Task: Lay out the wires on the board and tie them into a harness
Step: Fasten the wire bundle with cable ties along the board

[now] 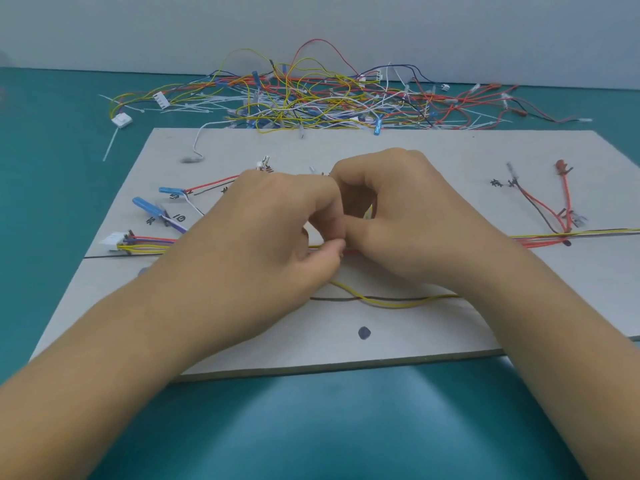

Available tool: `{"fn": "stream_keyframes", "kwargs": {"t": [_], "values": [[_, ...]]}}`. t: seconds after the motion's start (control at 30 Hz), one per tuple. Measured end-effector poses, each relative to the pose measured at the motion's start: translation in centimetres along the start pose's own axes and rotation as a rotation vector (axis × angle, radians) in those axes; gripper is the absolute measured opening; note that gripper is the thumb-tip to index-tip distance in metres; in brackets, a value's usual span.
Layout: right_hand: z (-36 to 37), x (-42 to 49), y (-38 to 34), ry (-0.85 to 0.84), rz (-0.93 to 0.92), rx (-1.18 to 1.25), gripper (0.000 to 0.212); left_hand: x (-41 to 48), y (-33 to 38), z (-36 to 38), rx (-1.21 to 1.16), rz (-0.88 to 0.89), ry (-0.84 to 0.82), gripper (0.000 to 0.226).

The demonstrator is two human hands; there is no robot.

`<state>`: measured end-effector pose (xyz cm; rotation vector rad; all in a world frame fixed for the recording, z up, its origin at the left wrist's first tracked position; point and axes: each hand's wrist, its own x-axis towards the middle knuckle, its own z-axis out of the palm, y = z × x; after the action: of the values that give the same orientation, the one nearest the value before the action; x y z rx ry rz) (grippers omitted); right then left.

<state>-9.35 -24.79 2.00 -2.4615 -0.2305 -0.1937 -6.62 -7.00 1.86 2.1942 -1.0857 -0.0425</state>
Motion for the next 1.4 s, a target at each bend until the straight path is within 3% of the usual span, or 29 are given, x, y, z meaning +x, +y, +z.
{"fn": "stream_keyframes", "kwargs": {"t": [0.4, 1.03, 1.4], "values": [[-0.6, -0.1, 0.1, -0.056, 0.050, 0.046, 0.019, 0.1, -0.8, 0.5, -0.587, -0.251, -0.088, 0.020], [-1.5, -0.2, 0.9, -0.108, 0.135, 0.136, 0.011, 0.3, -0.5, 0.7, -0.785, -0.493, 0.030, 0.014], [-1.7, -0.3, 0.8, -0.137, 0.149, 0.200, 0.010, 0.0, -0.4, 0.5, -0.777, -0.470, 0.014, 0.015]]}}
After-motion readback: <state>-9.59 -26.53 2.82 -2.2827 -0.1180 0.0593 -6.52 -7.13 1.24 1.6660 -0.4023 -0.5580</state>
